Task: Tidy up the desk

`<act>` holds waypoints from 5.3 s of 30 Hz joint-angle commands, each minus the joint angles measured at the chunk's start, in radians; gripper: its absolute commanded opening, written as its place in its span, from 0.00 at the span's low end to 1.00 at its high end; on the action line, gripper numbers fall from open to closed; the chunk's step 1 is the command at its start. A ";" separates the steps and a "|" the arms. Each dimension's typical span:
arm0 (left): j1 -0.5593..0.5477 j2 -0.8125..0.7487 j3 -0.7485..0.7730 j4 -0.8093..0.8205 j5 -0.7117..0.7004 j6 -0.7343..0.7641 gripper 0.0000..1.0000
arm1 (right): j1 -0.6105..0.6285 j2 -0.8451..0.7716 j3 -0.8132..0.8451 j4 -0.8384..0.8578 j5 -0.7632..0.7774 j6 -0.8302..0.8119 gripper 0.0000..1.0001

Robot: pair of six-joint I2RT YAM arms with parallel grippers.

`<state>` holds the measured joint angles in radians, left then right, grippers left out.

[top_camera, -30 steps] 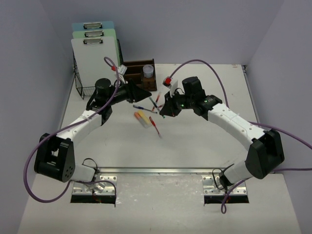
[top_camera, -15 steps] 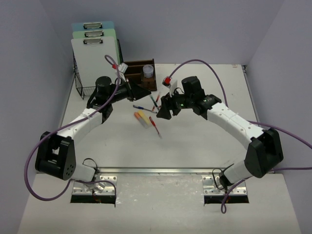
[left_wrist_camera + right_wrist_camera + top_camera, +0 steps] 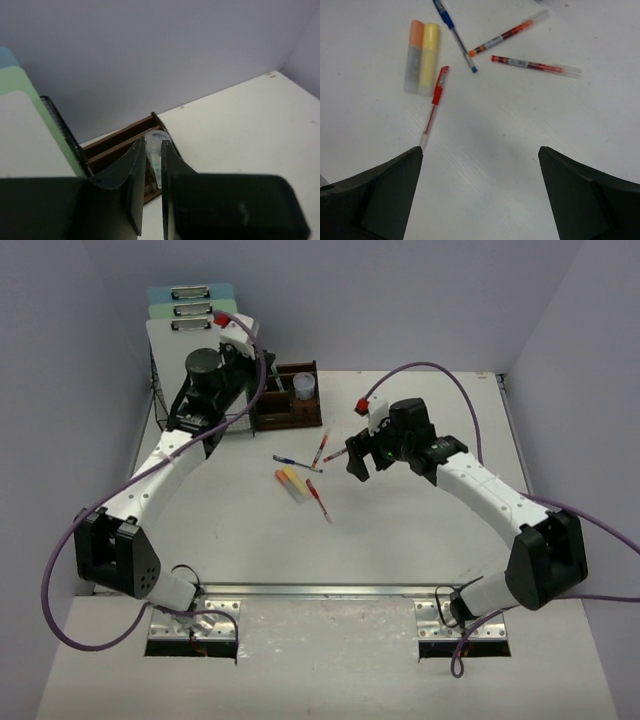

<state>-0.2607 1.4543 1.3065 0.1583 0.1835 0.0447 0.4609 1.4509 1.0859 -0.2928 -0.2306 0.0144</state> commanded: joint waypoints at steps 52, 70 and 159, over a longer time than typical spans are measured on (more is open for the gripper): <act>0.087 0.447 0.292 0.131 -0.082 0.119 0.60 | -0.013 0.163 0.056 -0.013 0.057 -0.063 0.43; 0.089 -0.061 -0.032 -0.063 -0.039 0.080 0.76 | 0.317 0.467 0.252 -0.156 0.372 0.127 0.34; 0.040 0.109 0.067 0.021 0.056 0.038 0.00 | 0.030 0.019 0.097 0.010 -0.056 0.233 0.99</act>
<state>-0.2115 1.5090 1.2523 0.2328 0.5089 -0.2993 0.5478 1.5402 1.2272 -0.3082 -0.3152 0.3025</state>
